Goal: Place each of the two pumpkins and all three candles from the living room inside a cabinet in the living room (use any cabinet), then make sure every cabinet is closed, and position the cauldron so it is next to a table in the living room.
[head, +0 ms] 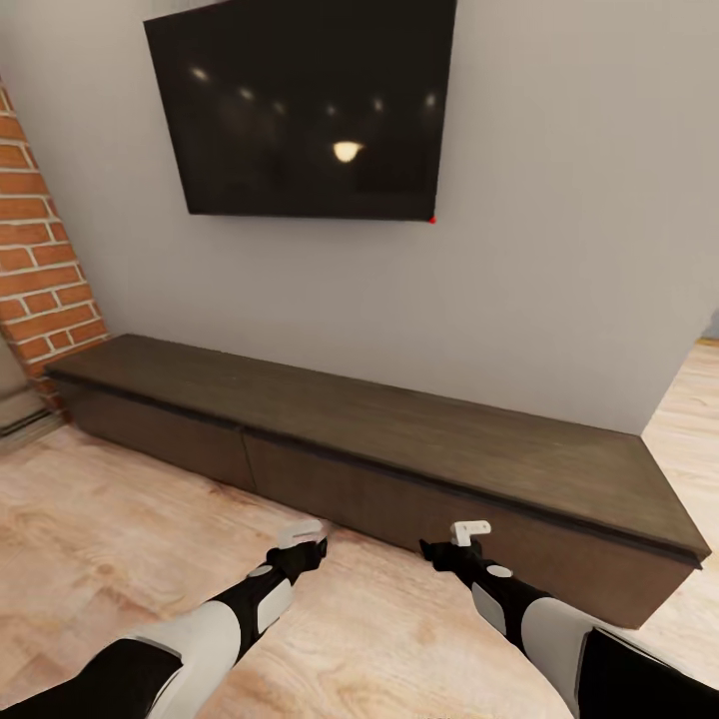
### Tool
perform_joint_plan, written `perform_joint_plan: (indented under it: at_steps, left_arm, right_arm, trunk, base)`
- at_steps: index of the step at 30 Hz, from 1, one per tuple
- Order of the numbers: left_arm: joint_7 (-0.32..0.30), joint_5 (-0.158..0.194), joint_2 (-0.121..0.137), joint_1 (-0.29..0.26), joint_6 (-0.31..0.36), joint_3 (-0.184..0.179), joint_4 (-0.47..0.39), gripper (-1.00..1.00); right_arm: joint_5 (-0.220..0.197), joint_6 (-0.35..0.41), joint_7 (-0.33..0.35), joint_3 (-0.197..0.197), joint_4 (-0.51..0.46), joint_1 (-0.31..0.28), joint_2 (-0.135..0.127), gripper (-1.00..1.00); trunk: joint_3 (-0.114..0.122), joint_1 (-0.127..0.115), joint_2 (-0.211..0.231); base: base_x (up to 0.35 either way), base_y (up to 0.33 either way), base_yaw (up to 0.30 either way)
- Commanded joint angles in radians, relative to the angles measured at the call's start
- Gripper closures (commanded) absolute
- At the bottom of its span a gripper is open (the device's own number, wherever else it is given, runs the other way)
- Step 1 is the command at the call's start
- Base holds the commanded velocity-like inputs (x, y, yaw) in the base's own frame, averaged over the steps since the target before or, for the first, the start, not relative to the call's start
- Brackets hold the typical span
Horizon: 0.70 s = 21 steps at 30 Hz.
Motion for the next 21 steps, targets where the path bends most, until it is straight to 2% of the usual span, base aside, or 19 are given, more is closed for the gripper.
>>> perform_joint_plan:
  at_steps: [1,13,21]
  left_arm:
    - [0.003,0.007,0.0,-0.001,-0.004,-0.009,0.001,-1.0]
    - [0.003,0.007,0.0,0.0,-0.004,-0.009,0.001,-1.0]
    - [0.002,0.007,0.0,0.0,-0.002,-0.009,0.0,-1.0]
  right_arm:
    - [-0.011,-0.003,0.006,0.006,0.002,0.0,0.0,-1.0]
    - [-0.01,-0.005,0.006,0.006,0.002,0.0,0.001,-1.0]
    - [0.064,-0.004,0.006,0.006,0.002,0.0,0.003,-1.0]
  trunk:
    - [0.0,-0.001,0.0]
    - [0.015,-0.001,0.0]
    - [0.028,-0.005,0.007]
  base:
    - [-0.296,-0.082,0.245]
    - [-0.298,-0.082,0.194]
    - [-0.112,-0.022,0.174]
